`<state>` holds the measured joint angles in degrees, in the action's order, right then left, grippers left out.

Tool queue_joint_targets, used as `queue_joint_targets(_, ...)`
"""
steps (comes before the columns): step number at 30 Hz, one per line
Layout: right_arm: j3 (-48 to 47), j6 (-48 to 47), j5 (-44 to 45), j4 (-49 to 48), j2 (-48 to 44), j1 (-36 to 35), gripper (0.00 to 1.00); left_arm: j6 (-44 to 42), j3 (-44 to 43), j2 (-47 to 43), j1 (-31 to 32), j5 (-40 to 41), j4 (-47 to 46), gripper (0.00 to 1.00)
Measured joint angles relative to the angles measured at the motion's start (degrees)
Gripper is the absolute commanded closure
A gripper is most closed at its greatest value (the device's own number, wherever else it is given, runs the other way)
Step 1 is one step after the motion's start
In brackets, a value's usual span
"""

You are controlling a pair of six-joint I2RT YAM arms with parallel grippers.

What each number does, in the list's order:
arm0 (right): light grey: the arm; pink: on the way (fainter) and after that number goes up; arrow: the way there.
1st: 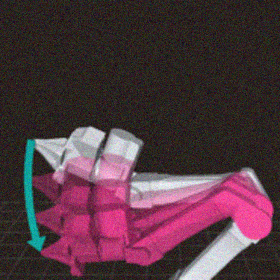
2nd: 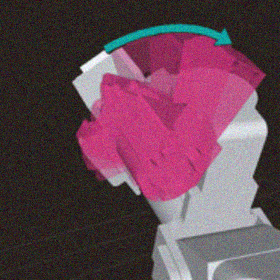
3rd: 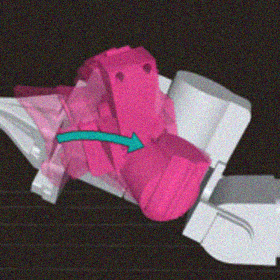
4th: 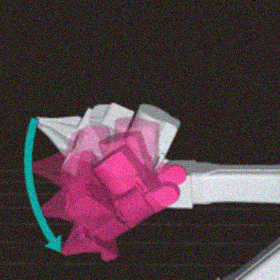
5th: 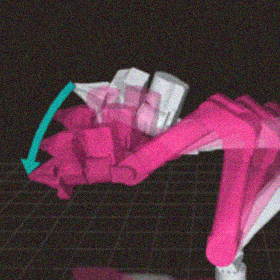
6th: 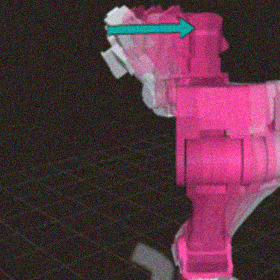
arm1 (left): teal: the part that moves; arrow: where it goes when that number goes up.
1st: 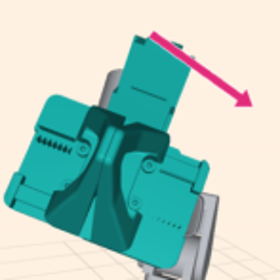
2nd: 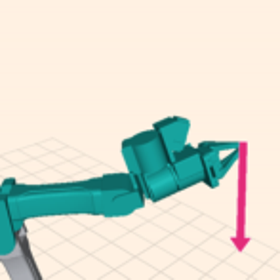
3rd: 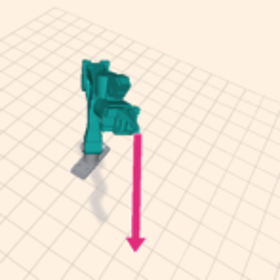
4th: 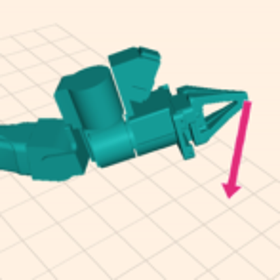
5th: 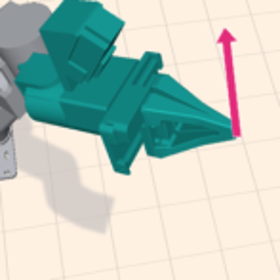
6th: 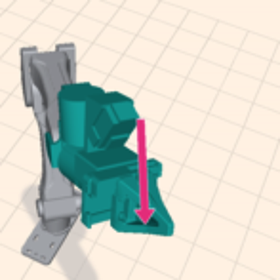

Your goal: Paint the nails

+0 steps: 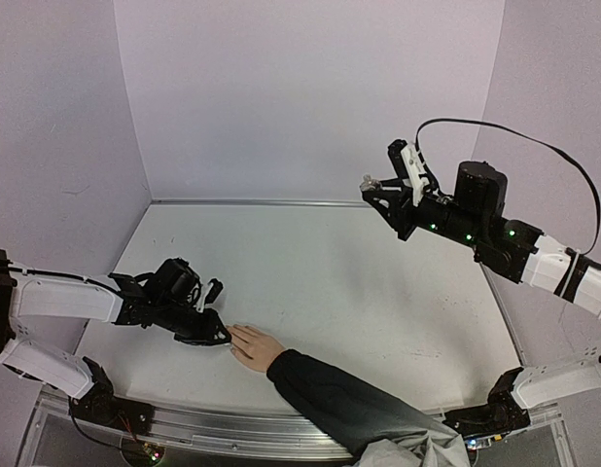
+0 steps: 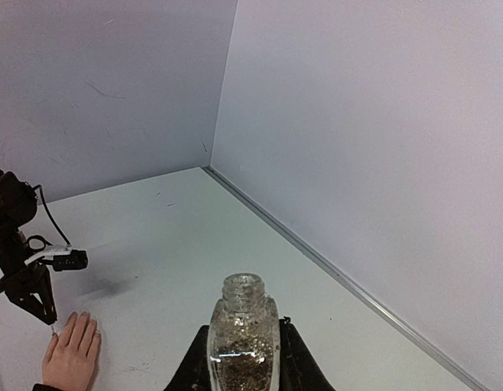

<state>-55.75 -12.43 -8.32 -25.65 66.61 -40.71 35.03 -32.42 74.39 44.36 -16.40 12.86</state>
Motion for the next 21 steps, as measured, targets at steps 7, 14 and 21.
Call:
queue_joint_targets(7, 0.02, 0.0, 0.0, 0.0, 0.0, 0.0, 1.0, 0.02, 0.0, 0.37, 0.0, -0.02, -0.17, 1.0)
queue_joint_targets(14, 0.02, 0.0, 0.0, 0.0, 0.63, 0.0, 1.0, 0.07, 0.0, 1.01, 0.0, -0.02, -0.98, 1.0)
queue_joint_targets(21, 0.02, 0.0, -0.02, 0.07, 0.94, 0.0, 1.0, 0.92, 0.0, 1.01, 0.0, 0.09, -1.07, 1.0)
